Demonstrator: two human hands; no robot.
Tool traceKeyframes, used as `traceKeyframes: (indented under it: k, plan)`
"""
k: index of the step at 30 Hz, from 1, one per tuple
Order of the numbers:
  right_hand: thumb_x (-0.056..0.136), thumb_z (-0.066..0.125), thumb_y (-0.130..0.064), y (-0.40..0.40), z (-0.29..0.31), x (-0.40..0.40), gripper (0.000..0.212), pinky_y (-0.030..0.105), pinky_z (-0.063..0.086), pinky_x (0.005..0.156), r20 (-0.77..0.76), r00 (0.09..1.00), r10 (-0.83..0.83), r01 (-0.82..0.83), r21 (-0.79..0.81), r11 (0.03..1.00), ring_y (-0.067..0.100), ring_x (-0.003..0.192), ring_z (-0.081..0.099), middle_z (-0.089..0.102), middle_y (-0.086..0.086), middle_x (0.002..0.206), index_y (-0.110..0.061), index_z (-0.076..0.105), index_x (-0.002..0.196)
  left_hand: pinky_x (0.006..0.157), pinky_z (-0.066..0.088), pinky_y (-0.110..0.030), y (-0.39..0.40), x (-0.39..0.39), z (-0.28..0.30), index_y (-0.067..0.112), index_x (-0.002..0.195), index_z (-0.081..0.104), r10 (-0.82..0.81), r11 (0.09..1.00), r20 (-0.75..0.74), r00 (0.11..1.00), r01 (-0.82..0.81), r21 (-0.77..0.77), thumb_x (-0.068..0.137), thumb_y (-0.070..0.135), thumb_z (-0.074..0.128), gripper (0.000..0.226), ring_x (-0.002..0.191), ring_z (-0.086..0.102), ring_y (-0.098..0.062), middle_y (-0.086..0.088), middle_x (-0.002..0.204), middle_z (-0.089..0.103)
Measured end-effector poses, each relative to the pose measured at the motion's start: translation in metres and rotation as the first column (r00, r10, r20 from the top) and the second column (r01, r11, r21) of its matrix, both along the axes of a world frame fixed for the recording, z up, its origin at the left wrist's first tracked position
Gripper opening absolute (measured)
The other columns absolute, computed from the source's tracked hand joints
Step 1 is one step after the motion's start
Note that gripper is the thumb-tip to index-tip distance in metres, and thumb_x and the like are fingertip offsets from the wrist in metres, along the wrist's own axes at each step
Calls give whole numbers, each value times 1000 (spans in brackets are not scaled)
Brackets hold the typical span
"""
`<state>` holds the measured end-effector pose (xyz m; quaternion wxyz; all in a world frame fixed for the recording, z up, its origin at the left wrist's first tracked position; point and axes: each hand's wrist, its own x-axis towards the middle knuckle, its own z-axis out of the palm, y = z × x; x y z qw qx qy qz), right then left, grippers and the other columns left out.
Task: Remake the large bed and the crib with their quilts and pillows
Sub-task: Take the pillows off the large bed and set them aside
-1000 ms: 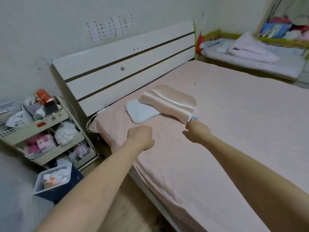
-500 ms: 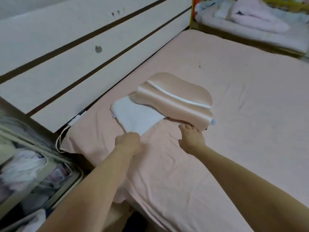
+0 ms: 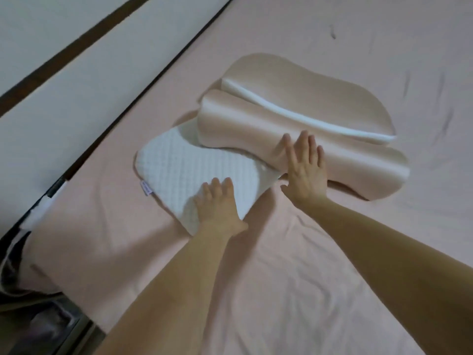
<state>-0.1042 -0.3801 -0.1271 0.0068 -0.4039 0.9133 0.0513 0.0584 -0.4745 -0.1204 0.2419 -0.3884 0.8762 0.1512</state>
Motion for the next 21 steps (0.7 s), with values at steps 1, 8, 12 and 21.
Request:
traceKeyframes:
  k: [1,8,12,21]
  plan:
    - [76,71,-20,-10,-14,-10,110,48,4,118,-37,999,-21,20,-22,1000,39,146,0,-1,24,157,-20,-9,151,115,7,-58,-1,-6,-17,15,151,-16,0,1000,-6,1000,0,-23,75,48,71,119,145,-10,-40,-14,158,-14]
    - [67,61,0,-45,-55,-48,91,57,21,111,-257,965,-58,21,-146,989,47,118,41,44,29,125,-9,17,147,103,24,-67,-14,-41,-71,10,151,-4,6,954,-40,999,-18,-298,73,29,75,112,136,23,-47,-25,150,18]
    - [71,55,-8,-46,-60,-64,57,46,39,89,-343,939,-19,-66,-235,970,36,84,53,55,19,94,2,43,126,90,44,-47,-50,-53,-63,6,139,26,-62,943,-117,991,20,-331,73,17,70,80,111,54,-35,-16,124,51]
    - [63,73,-28,-26,18,-64,45,37,34,66,67,998,-1,11,-147,989,35,78,59,62,13,82,-5,48,93,74,42,-32,-42,-58,17,11,139,29,-56,996,-211,976,40,-80,76,30,71,79,106,60,-30,-11,119,57]
